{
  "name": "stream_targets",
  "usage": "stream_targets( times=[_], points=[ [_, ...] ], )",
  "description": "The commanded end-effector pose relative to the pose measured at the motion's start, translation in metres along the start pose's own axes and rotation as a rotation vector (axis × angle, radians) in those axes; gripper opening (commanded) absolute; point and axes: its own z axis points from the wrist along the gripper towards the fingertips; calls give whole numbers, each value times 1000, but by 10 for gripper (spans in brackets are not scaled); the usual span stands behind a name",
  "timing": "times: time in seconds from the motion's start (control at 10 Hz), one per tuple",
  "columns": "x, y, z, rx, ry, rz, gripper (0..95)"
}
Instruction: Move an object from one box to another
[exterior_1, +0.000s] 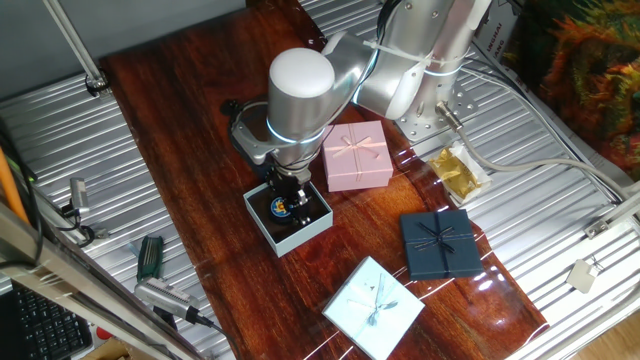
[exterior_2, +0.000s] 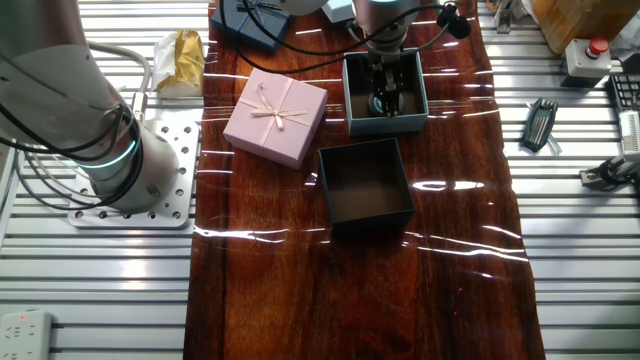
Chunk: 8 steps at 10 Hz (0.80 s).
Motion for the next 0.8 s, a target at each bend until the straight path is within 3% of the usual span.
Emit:
stream_targets(
  times=[0.1,0.8],
  points=[
    [0,0,1,3,-4,1,950],
    [-2,1,-8,3,-2,-1,950]
  ],
)
